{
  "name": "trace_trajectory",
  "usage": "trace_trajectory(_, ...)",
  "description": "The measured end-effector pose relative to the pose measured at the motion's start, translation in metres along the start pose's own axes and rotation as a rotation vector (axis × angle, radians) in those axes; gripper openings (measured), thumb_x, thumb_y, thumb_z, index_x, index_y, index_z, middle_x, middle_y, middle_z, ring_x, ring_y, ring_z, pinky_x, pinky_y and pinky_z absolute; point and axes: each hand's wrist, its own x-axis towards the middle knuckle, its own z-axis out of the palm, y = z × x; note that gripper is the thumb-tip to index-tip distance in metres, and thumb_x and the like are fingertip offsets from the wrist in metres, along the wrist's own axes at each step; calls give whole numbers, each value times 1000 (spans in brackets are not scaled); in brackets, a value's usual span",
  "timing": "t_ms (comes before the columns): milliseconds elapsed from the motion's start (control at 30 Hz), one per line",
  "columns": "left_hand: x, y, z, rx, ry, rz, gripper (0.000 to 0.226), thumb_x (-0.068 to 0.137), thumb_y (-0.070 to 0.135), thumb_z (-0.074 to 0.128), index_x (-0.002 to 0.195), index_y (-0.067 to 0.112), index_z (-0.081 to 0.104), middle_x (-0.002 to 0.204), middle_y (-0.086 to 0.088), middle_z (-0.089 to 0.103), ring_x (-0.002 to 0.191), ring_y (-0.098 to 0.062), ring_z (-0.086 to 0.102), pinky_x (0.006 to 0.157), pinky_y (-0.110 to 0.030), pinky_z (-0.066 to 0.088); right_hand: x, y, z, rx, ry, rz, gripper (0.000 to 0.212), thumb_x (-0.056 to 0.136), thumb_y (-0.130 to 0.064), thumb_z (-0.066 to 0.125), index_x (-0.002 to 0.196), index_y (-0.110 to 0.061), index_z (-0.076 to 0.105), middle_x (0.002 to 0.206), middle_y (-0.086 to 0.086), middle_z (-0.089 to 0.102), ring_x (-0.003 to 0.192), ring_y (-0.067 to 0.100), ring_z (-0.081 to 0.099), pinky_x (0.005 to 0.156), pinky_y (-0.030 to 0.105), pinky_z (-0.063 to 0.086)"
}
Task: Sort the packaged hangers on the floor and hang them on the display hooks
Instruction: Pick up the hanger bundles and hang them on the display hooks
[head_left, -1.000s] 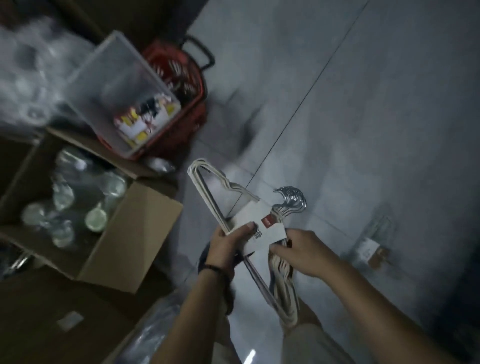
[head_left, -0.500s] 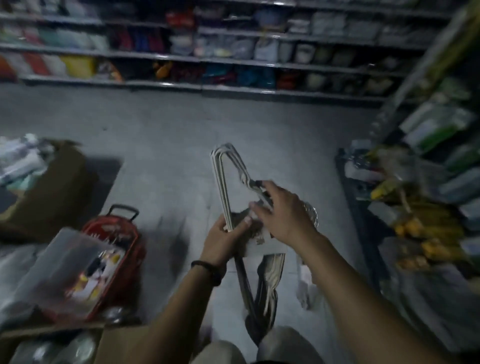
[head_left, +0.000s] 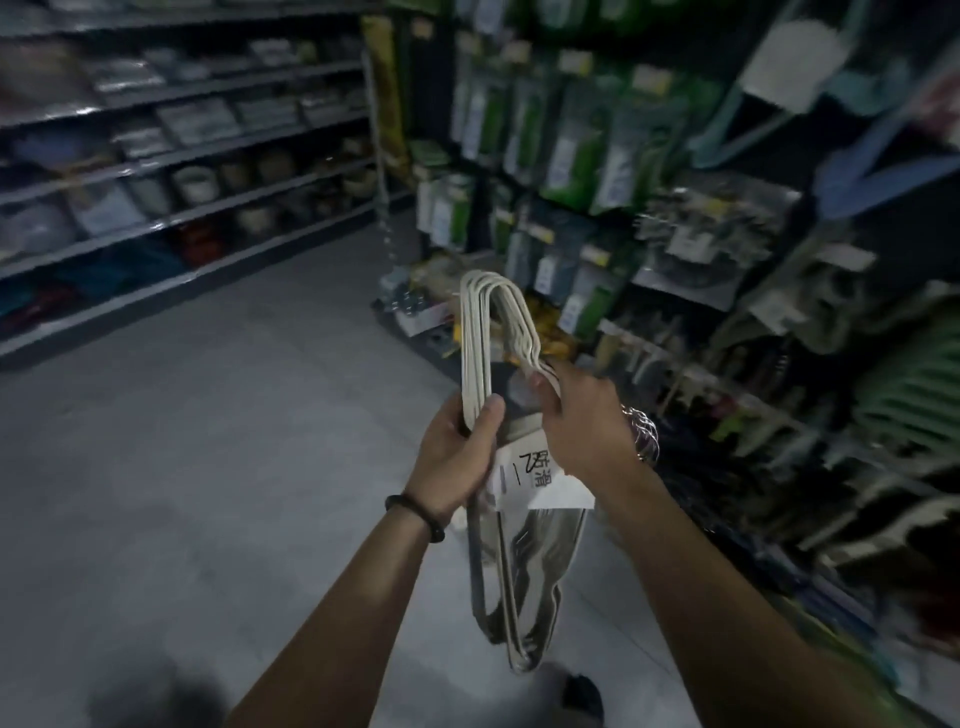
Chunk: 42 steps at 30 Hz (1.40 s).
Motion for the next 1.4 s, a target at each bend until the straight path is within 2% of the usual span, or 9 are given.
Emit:
trace_trajectory(233, 12, 56, 154, 22, -29, 135, 41, 96, 49, 63, 75, 15, 69, 63, 3, 69, 58, -1, 63, 56, -16, 47, -27, 115, -109, 163, 72, 175, 25, 110, -42, 47, 116, -24, 62, 77, 1, 67, 63, 21, 67, 56, 36, 53)
trace_trajectory(400, 7, 78, 266, 67, -193, 224, 45, 91, 60, 55, 62, 25, 57, 51, 13, 56, 50, 2, 54, 50, -12, 37, -41, 200, -189, 141, 119, 177, 22, 108, -41, 51, 98, -22, 55, 74, -1, 64, 62, 18, 60, 59, 41, 49)
trace_trajectory(567, -3, 109, 360, 178, -368, 329, 52, 99, 51, 51, 60, 17, 47, 41, 14, 46, 43, 2, 49, 47, -11, 33, -54, 267, -254, 95, 225, 239, 22, 106, -45, 51, 118, -27, 56, 79, -1, 67, 66, 19, 65, 58, 39, 53)
trace_trajectory(800, 4, 133, 461, 27, -474, 432, 49, 93, 54, 47, 59, 20, 43, 49, 11, 43, 48, -2, 43, 51, -14, 31, -65, 336, -306, 51, 335, 380, 32, 108, -44, 49, 79, -30, 47, 70, -3, 62, 60, 19, 59, 55, 37, 45)
trace_trajectory(967, 43, 155, 517, -15, -580, 432, 68, 103, 53, 46, 87, -10, 63, 78, -27, 63, 67, -26, 60, 59, -17, 42, -51, 377, -327, 27, 359, 438, 37, 107, -43, 51, 73, -30, 46, 69, -4, 61, 58, 16, 56, 53, 31, 42)
trace_trajectory(1067, 68, 172, 547, -42, -629, 395, 53, 107, 39, 49, 89, -7, 66, 82, -24, 67, 68, -21, 62, 70, -31, 48, -34, 393, -338, 13, 399, 440, 30, 106, -43, 52, 78, -36, 44, 72, -6, 62, 61, 16, 59, 57, 37, 47)
trace_trajectory(1167, 98, 184, 569, -23, -682, 399, 43, 107, 46, 46, 87, 19, 74, 81, 2, 74, 74, -3, 67, 73, -22, 51, -11, 400, -356, 24, 428, 424, 5, 105, -49, 49, 108, -46, 47, 79, -11, 62, 68, 13, 61, 62, 35, 49)
trace_trajectory(1233, 114, 199, 582, -28, -711, 407, 43, 105, 52, 46, 90, 27, 76, 85, 4, 76, 81, -7, 70, 81, -32, 54, 7, 401, -369, -21, 470, 397, 32, 104, -55, 45, 133, -41, 45, 85, -13, 62, 76, 14, 64, 67, 35, 49)
trace_trajectory(1400, 145, 236, 613, -274, -876, 304, 47, 99, 55, 56, 98, 13, 78, 92, -15, 76, 87, -21, 72, 81, -38, 59, 47, 401, -398, -187, 663, 398, 49, 99, -67, 36, 134, -33, 42, 82, -2, 67, 73, 29, 67, 63, 47, 54)
